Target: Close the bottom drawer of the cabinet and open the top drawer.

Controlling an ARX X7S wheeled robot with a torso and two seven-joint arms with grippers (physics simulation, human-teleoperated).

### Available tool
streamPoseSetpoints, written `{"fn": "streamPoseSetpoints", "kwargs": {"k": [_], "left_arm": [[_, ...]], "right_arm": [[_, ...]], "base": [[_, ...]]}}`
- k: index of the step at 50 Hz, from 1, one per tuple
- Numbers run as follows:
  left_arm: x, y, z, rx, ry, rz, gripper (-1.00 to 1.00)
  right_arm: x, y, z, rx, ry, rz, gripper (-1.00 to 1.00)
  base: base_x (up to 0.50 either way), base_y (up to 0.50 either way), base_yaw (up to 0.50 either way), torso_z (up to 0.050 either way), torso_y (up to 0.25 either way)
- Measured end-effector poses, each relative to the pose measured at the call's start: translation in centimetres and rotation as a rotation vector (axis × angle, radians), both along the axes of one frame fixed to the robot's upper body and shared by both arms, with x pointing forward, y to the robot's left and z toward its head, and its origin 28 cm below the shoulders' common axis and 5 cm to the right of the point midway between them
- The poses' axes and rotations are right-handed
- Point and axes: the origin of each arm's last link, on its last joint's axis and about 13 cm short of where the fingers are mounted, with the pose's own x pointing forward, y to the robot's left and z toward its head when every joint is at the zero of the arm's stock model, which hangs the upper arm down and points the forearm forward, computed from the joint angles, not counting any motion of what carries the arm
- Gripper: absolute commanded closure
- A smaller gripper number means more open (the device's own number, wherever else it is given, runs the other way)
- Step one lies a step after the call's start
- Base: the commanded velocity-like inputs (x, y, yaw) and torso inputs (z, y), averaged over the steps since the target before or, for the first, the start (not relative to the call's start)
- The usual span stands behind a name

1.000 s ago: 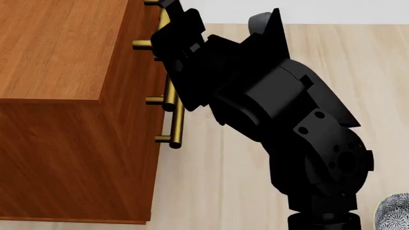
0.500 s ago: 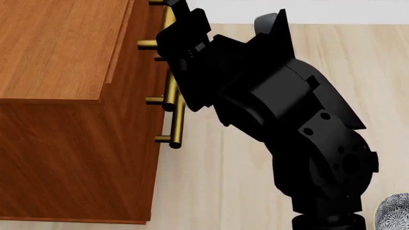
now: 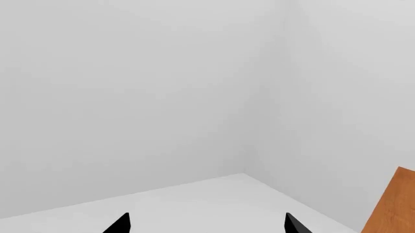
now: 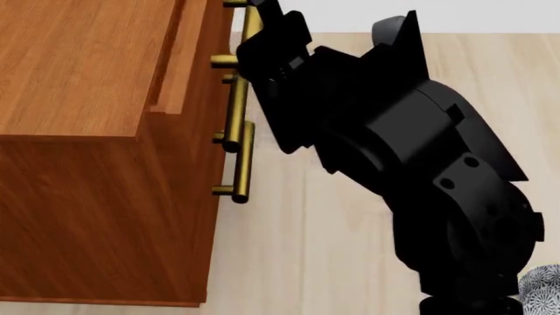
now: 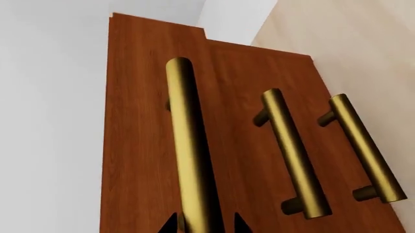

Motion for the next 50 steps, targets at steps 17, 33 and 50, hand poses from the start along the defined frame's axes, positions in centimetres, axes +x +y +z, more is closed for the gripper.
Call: {"fn": "streamPoseSetpoints", "kwargs": {"k": [17, 33, 50], "left_arm": [[0.0, 0.0, 0.0, 0.002, 0.002, 0.001, -1.0], [0.1, 0.0, 0.0, 0.005, 0.004, 0.0, -1.0], [0.1, 0.0, 0.0, 0.007, 0.003, -0.002, -1.0]], "right_arm": [[-0.5, -1.3, 0.1, -0.014, -0.003, -0.05, 1.0], [-0.8, -2.4, 0.2, -0.025, -0.007, -0.091, 1.0], [-1.0, -3.5, 0.1, -0.032, -0.014, -0.118, 1.0]], "base": [[0.0, 0.0, 0.0, 0.001, 0.002], [0.0, 0.0, 0.0, 0.001, 0.004], [0.0, 0.0, 0.0, 0.001, 0.003]]}}
